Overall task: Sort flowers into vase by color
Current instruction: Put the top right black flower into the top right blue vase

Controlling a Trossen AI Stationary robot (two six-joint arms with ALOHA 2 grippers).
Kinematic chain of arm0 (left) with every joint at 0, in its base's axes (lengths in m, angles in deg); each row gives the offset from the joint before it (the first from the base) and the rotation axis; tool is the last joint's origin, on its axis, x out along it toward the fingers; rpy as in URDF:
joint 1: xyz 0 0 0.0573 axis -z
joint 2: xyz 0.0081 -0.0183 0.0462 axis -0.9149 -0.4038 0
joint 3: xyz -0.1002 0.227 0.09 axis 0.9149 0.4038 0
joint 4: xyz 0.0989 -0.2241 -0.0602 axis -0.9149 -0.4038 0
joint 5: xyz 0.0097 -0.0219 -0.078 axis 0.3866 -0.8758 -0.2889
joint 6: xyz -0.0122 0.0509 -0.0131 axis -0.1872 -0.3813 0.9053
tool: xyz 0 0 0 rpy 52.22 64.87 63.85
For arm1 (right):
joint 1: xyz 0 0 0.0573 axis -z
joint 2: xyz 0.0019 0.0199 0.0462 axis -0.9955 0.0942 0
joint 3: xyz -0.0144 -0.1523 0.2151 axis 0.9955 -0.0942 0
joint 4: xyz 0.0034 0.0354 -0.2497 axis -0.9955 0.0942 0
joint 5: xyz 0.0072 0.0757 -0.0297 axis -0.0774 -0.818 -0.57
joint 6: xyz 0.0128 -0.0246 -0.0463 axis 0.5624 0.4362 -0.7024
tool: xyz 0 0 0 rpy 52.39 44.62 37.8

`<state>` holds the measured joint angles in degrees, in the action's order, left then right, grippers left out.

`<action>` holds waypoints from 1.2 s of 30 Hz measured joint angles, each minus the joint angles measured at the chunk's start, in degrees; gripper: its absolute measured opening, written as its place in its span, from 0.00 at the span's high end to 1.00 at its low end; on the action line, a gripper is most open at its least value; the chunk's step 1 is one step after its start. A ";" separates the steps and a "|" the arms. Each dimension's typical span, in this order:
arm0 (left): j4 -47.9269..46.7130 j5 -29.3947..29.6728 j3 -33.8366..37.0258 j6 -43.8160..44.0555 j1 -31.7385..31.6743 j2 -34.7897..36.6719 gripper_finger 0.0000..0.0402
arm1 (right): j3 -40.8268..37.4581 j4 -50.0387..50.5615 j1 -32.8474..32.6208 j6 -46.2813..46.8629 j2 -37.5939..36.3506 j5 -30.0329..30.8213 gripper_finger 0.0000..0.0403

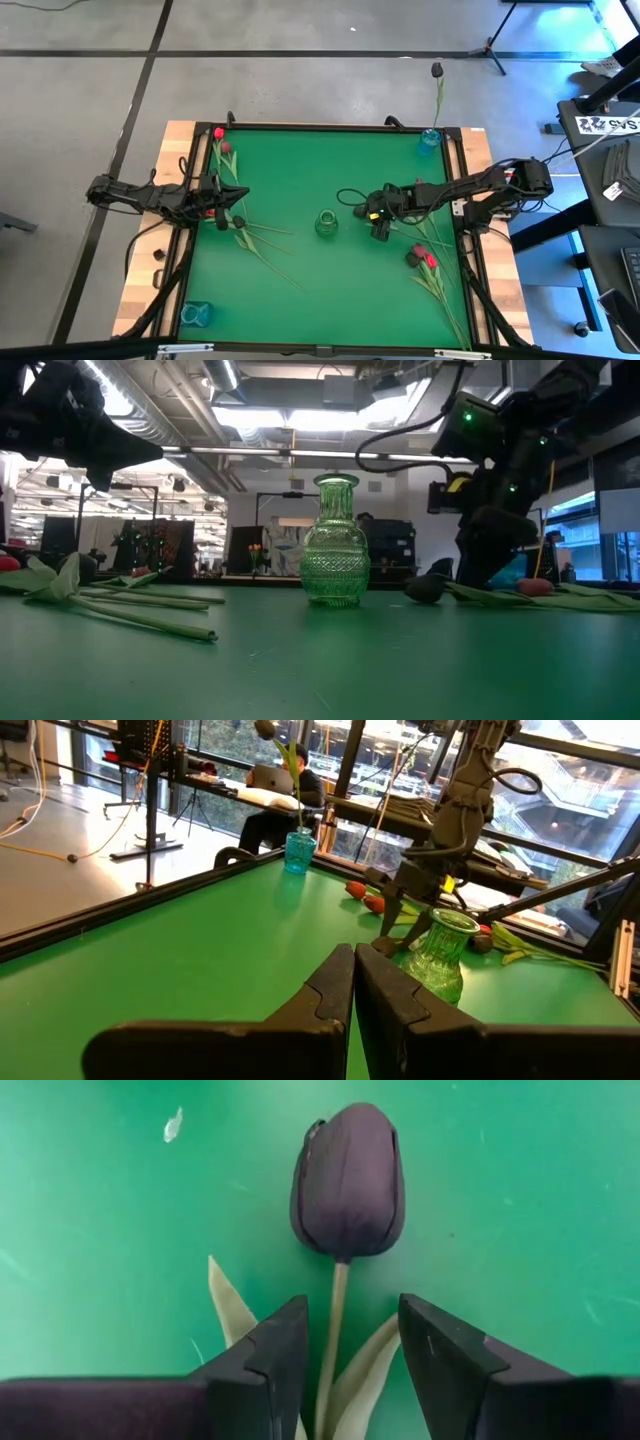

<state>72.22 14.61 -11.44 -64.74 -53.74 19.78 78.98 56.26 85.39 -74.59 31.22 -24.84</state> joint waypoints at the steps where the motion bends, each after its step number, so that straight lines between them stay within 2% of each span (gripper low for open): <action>1: 0.01 0.00 0.00 -0.01 0.01 0.02 0.97 | -0.18 -0.28 0.00 0.02 0.00 -0.26 0.61; 7: 0.02 0.00 -0.02 0.02 -0.02 0.02 0.97 | -0.26 -2.02 0.00 0.13 0.00 -1.51 0.70; 17: 0.01 0.00 -0.02 -0.01 0.01 0.01 0.97 | -0.26 -2.40 0.00 0.14 0.00 -1.53 0.97; 25: 0.00 0.00 -0.01 -0.01 0.00 0.01 0.97 | 0.85 -1.72 0.00 0.13 -0.33 -1.53 0.96; 29: 0.02 0.00 -0.02 0.01 0.00 -0.01 0.97 | 4.41 -0.02 0.00 -1.32 -3.56 -1.19 0.99; 33: 0.01 0.00 0.01 -0.01 -0.02 0.01 0.97 | 9.74 5.92 -0.02 -4.56 -10.16 4.12 0.98; 36: 0.00 0.00 -0.02 0.00 -0.02 0.02 0.97 | 12.74 10.24 -0.02 -7.87 -17.85 11.57 0.97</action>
<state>72.22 14.61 -11.46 -64.75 -53.76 19.80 91.72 66.49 85.37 -82.46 13.37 -13.27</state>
